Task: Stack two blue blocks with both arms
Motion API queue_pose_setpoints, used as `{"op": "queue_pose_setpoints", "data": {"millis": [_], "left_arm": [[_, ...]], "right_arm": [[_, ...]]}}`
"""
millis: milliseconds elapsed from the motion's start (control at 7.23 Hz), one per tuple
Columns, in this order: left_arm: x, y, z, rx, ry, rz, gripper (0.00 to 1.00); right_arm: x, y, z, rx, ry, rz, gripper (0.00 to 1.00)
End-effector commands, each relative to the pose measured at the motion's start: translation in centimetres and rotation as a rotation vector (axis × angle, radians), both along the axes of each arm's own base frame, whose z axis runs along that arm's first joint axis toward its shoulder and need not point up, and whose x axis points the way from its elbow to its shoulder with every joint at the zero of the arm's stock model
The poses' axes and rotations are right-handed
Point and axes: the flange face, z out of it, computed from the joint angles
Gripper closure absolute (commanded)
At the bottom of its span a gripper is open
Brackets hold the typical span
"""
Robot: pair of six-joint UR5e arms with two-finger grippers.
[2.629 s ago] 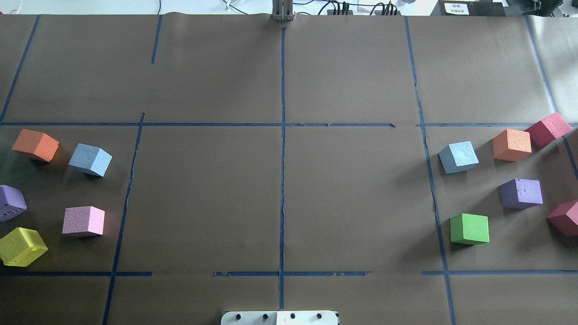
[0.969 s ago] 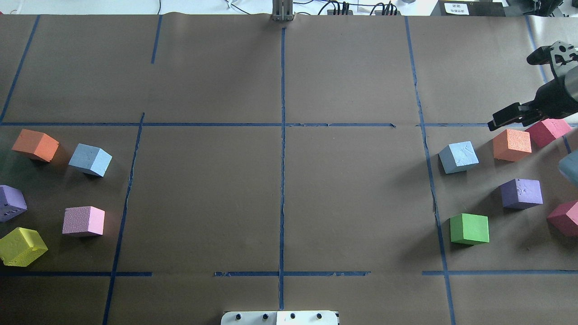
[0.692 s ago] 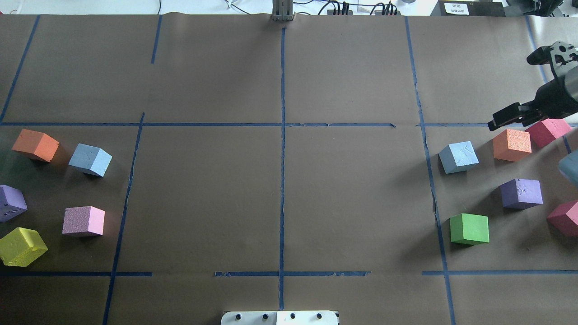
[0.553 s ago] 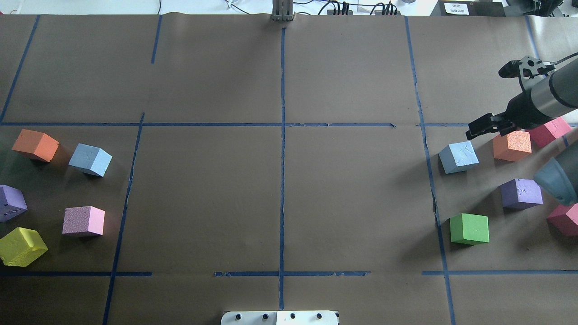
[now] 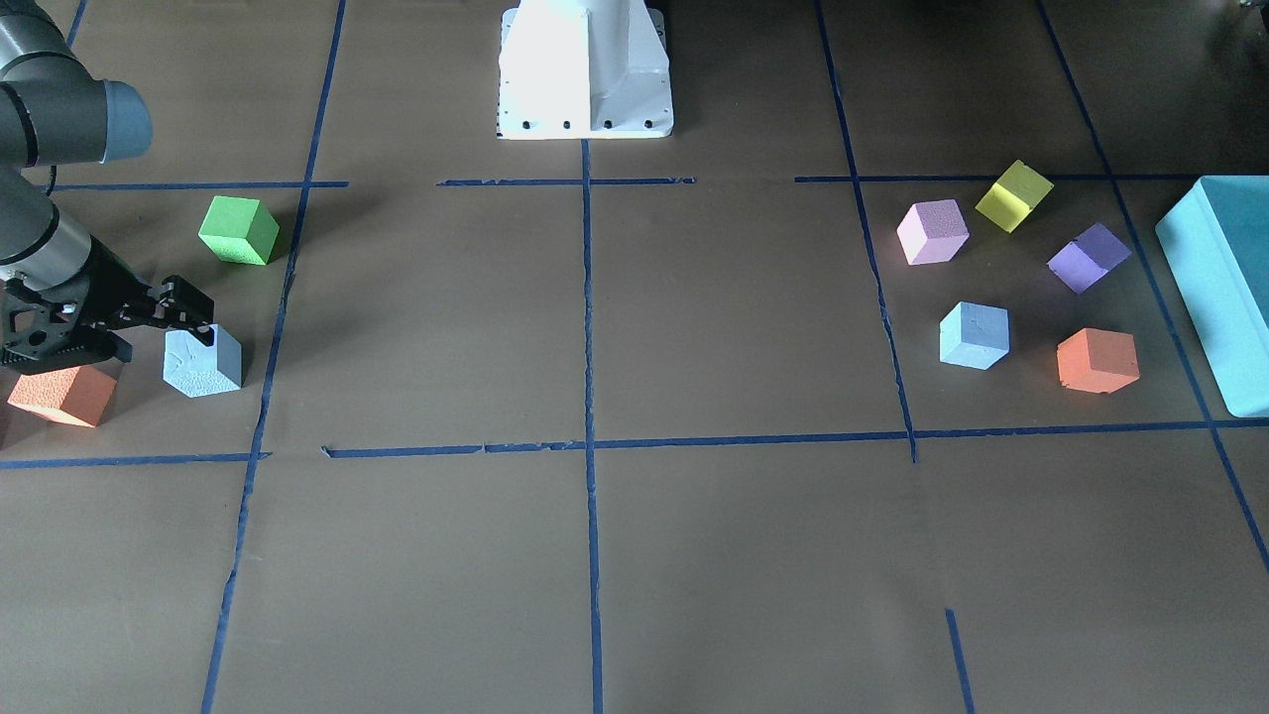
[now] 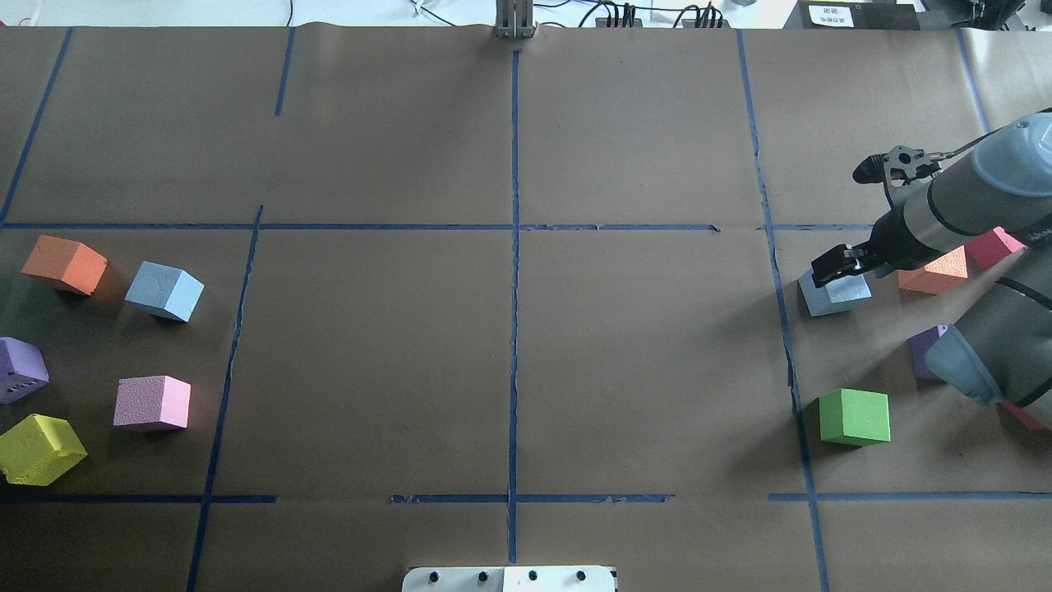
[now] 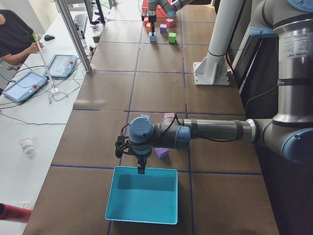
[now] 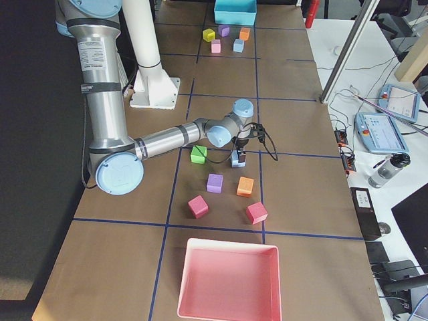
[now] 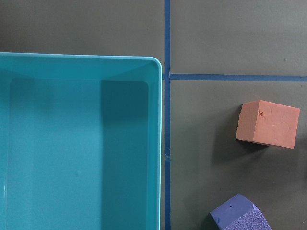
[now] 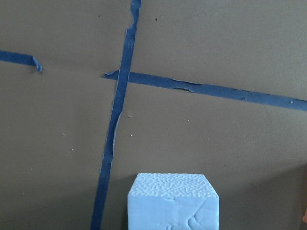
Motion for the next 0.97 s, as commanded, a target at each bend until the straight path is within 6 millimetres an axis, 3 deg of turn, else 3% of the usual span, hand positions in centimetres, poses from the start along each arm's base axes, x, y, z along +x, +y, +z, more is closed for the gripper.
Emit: {"op": "queue_pose_setpoints", "data": {"millis": [0, 277, 415, 692, 830], "left_arm": [[0.01, -0.03, -0.13, 0.002, 0.001, 0.000, 0.00], [0.01, 0.04, -0.06, 0.001, 0.001, 0.000, 0.00], [0.01, 0.04, -0.06, 0.001, 0.001, 0.000, 0.00], [0.02, 0.01, -0.37, 0.007, 0.002, 0.000, 0.00], [0.02, -0.06, -0.44, 0.009, 0.002, 0.000, 0.00]], "right_arm": [[-1.29, 0.04, 1.01, -0.007, 0.021, -0.015, 0.00], [-1.85, 0.33, 0.95, -0.006, 0.021, -0.026, 0.03], [-1.99, 0.40, 1.07, -0.007, 0.025, -0.030, 0.13], [-1.86, 0.43, 1.44, -0.011, 0.031, -0.032, 0.79], [-1.24, 0.10, 1.05, -0.005, 0.026, -0.019, 0.98]]}}
